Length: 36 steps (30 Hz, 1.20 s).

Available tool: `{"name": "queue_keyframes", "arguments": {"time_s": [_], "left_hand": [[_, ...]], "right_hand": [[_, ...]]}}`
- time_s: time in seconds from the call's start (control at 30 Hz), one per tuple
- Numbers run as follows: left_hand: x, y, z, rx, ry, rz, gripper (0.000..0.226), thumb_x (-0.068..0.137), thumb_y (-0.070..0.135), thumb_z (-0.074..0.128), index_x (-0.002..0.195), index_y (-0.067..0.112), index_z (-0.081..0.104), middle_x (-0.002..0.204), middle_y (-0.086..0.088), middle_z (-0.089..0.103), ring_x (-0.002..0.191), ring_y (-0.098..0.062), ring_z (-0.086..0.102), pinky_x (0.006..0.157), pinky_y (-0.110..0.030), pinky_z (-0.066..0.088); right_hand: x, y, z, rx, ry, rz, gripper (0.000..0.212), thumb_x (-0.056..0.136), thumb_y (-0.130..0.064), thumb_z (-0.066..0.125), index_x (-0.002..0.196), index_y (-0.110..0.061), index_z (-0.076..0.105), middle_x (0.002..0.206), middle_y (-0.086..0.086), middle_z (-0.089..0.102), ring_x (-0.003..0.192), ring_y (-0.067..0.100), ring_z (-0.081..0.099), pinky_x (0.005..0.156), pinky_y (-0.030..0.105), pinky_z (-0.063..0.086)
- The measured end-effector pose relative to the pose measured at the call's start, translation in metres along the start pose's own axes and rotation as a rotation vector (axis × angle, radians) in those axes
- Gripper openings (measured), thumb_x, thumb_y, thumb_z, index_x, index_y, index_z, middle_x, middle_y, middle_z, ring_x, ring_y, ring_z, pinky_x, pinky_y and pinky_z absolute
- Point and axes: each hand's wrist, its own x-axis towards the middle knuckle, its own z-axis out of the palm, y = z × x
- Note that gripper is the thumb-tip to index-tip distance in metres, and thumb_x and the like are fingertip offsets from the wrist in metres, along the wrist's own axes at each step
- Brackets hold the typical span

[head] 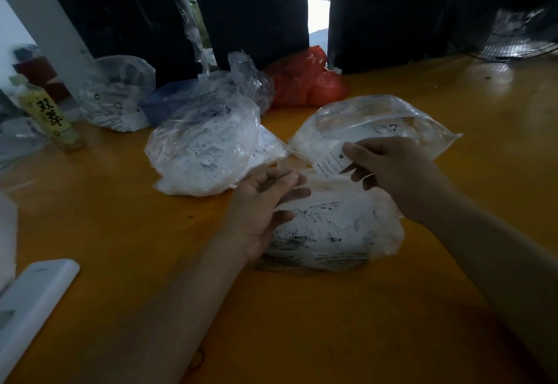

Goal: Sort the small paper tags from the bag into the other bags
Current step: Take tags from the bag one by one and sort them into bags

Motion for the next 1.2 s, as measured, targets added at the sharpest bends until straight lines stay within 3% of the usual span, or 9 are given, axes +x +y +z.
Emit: {"name": "queue_keyframes", "arguments": {"time_s": [0.2,0.37,0.5,0.6,0.7,0.8,0.9,1.07,1.2], "left_hand": [[0.001,-0.002,0.003,-0.229,-0.010,-0.005,0.038,0.075,0.004,0.076,0.110,-0.003,0.067,0.107,-0.025,0.077,0.099,-0.035,0.077,0.076,-0.025,0.063],[0.003,-0.001,0.003,-0.275,-0.028,0.016,0.034,0.082,0.019,0.073,0.109,-0.002,0.071,0.109,-0.028,0.075,0.105,-0.038,0.075,0.081,-0.029,0.063],[0.003,-0.003,0.002,-0.246,-0.040,0.039,0.031,0.083,0.016,0.072,0.108,-0.001,0.074,0.110,-0.023,0.077,0.107,-0.034,0.075,0.088,-0.028,0.062],[0.002,-0.004,0.002,-0.212,-0.070,0.057,0.028,0.082,0.015,0.073,0.106,0.001,0.077,0.111,-0.020,0.077,0.110,-0.032,0.074,0.091,-0.027,0.060],[0.000,-0.003,0.002,-0.202,-0.110,0.064,0.029,0.080,0.013,0.075,0.106,0.003,0.079,0.113,-0.019,0.077,0.111,-0.030,0.074,0.093,-0.027,0.059],[0.001,-0.004,0.003,-0.177,-0.132,0.093,0.037,0.080,0.012,0.075,0.114,-0.002,0.073,0.114,-0.018,0.077,0.113,-0.030,0.073,0.094,-0.026,0.058],[0.001,-0.005,0.003,-0.144,-0.138,0.106,0.038,0.082,0.014,0.075,0.117,0.000,0.073,0.116,-0.017,0.077,0.114,-0.028,0.073,0.094,-0.025,0.058],[-0.002,-0.006,0.004,-0.065,-0.152,0.133,0.031,0.083,0.021,0.077,0.113,0.010,0.077,0.116,-0.016,0.077,0.115,-0.026,0.073,0.094,-0.023,0.057],[-0.004,-0.006,0.005,0.037,-0.144,0.160,0.032,0.089,0.024,0.076,0.118,0.011,0.073,0.115,-0.012,0.078,0.114,-0.023,0.073,0.094,-0.023,0.057]], "right_hand": [[0.002,-0.001,-0.001,0.131,0.004,0.015,0.016,0.097,-0.020,0.067,0.105,-0.009,0.075,0.084,0.005,0.076,0.077,0.016,0.073,0.069,0.021,0.059],[0.001,-0.001,0.000,0.110,0.019,-0.075,0.005,0.091,-0.018,0.075,0.096,-0.019,0.075,0.090,-0.004,0.077,0.084,0.008,0.072,0.072,0.021,0.056],[0.003,-0.003,0.001,0.247,0.010,-0.063,0.012,0.097,-0.014,0.067,0.106,-0.014,0.074,0.103,0.002,0.077,0.098,0.017,0.074,0.087,0.035,0.059],[0.001,-0.006,0.004,0.284,0.001,-0.111,0.018,0.101,-0.009,0.060,0.107,-0.019,0.073,0.107,0.003,0.073,0.097,0.023,0.073,0.078,0.034,0.062],[-0.002,-0.006,0.004,0.015,0.024,-0.262,0.024,0.101,-0.009,0.061,0.107,-0.030,0.072,0.097,-0.008,0.073,0.085,0.016,0.072,0.067,0.025,0.060],[-0.004,-0.008,0.005,-0.235,0.086,-0.382,0.031,0.097,-0.015,0.067,0.115,-0.040,0.066,0.098,-0.023,0.069,0.089,-0.004,0.068,0.076,0.012,0.055],[-0.005,-0.009,0.007,-0.343,0.103,-0.456,0.026,0.096,-0.018,0.069,0.116,-0.034,0.069,0.101,-0.032,0.063,0.087,-0.019,0.060,0.075,0.000,0.045],[-0.008,-0.008,0.009,-0.451,0.072,-0.493,0.021,0.097,-0.019,0.067,0.114,-0.030,0.071,0.098,-0.031,0.060,0.090,-0.016,0.059,0.075,0.001,0.043],[-0.009,-0.008,0.011,-0.561,0.061,-0.566,0.020,0.097,-0.013,0.066,0.115,-0.022,0.072,0.106,-0.012,0.068,0.090,-0.004,0.058,0.078,0.002,0.043]]}}
